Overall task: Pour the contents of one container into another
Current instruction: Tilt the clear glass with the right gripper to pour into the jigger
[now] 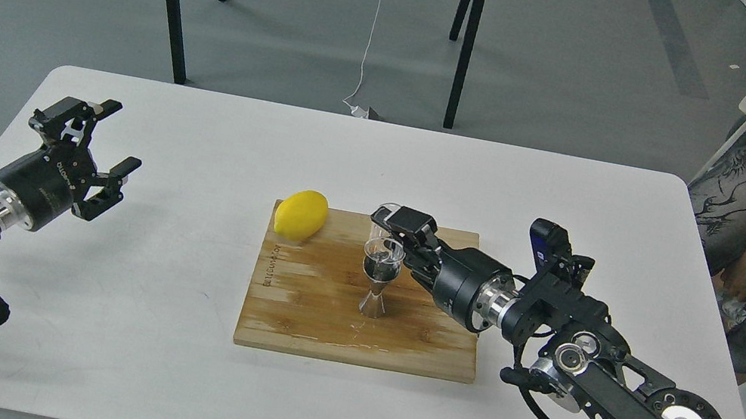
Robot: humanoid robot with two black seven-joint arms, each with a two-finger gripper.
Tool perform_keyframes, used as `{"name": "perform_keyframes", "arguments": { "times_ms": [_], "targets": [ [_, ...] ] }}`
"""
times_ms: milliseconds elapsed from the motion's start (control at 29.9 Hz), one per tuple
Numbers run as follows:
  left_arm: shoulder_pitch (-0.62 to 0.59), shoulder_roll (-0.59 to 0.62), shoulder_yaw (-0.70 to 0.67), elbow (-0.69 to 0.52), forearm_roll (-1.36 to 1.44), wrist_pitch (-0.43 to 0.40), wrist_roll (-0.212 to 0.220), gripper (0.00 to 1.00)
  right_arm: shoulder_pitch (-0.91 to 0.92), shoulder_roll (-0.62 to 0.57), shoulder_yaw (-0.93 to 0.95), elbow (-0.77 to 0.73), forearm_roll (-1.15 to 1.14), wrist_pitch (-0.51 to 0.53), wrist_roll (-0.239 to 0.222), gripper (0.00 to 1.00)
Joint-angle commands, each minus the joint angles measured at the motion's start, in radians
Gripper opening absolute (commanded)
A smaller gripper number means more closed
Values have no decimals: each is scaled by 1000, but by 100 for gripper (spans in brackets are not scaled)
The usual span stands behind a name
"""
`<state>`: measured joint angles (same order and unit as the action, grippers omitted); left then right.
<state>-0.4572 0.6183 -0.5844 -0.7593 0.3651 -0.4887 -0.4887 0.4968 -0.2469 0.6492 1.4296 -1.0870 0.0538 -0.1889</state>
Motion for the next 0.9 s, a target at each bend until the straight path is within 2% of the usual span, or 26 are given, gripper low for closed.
{"name": "perform_keyframes", "arguments": {
  "times_ms": [0,869],
  "targets": [
    [0,0,0,0,0,0,0,92,2,0,0,-8,-13,0,0,37],
    [0,0,0,0,0,0,0,92,23,0,-39,-9,-116,0,19,37]
  ]
}}
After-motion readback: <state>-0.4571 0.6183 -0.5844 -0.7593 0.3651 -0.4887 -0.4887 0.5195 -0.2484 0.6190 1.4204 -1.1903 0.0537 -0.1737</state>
